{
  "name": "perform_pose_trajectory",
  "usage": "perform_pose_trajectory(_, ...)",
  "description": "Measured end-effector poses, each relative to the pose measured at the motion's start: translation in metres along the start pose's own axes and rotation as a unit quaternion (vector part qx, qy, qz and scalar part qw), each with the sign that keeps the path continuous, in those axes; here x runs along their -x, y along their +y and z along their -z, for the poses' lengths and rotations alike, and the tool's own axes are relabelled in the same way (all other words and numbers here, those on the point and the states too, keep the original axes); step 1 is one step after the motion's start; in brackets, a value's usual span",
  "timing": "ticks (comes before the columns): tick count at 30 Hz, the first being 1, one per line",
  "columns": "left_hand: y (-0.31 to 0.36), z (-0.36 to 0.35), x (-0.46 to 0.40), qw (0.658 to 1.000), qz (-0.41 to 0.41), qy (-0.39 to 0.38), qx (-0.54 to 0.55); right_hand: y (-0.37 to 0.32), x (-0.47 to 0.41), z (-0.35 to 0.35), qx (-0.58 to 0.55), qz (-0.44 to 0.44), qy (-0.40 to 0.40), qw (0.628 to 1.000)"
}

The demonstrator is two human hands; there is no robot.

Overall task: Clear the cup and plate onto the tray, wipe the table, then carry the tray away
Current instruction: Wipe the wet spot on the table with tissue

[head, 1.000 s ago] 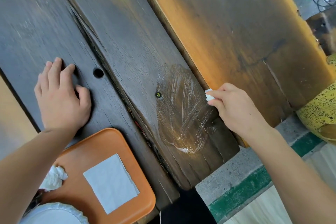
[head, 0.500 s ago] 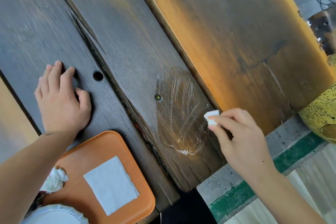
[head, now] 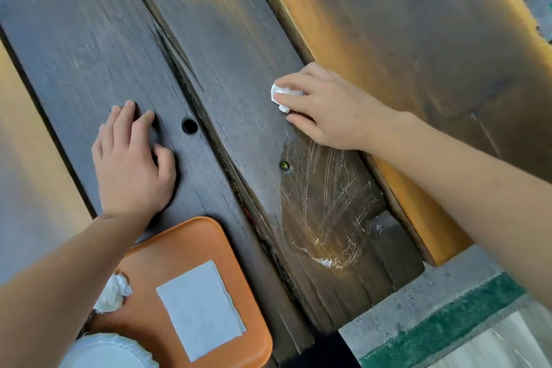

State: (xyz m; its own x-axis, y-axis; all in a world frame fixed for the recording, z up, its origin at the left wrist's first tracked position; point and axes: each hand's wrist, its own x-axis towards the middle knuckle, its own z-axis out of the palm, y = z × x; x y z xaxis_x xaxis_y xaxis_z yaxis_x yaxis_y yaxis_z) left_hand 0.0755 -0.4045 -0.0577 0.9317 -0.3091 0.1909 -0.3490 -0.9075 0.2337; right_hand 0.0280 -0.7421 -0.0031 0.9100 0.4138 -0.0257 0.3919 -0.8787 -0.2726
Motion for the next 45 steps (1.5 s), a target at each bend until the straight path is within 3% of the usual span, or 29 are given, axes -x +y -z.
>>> perform_pose_trajectory(4,-0.003,-0.002,0.001,1.000,0.002,-0.005,0.003,0.013,0.002,0.011,-0.004,0.013,-0.046,0.999)
perform_pose_trajectory(10,-0.001,-0.001,0.001,1.000,0.004,0.000,0.006,-0.024,0.066,0.016,-0.099,-0.126,-0.061,0.985)
perform_pose_trajectory(12,0.000,0.000,0.001,1.000,0.004,-0.004,0.006,-0.039,0.102,0.012,-0.125,-0.196,-0.025,0.972)
perform_pose_trajectory(15,0.000,0.000,0.001,1.000,0.004,-0.007,0.008,-0.050,0.155,0.009,-0.136,-0.357,0.105,0.918)
perform_pose_trajectory(18,-0.002,-0.002,0.002,1.000,0.000,-0.002,0.010,-0.059,0.190,0.002,-0.093,-0.426,0.102,0.894)
perform_pose_trajectory(24,-0.003,-0.002,0.001,1.000,-0.006,-0.010,0.024,-0.059,0.192,-0.006,-0.021,-0.306,0.027,0.951)
perform_pose_trajectory(33,-0.010,-0.010,-0.001,0.998,-0.002,-0.021,0.067,-0.040,0.176,-0.002,-0.020,-0.187,0.001,0.982)
perform_pose_trajectory(39,-0.017,-0.018,-0.001,0.997,0.005,-0.018,0.070,-0.038,0.169,0.008,-0.079,-0.237,-0.061,0.966)
perform_pose_trajectory(42,-0.019,-0.019,-0.001,0.997,0.003,-0.015,0.071,-0.031,0.168,0.017,-0.199,-0.314,-0.057,0.927)
perform_pose_trajectory(45,-0.016,-0.017,-0.001,0.997,0.004,-0.019,0.074,-0.023,0.175,0.033,-0.377,-0.429,0.126,0.811)
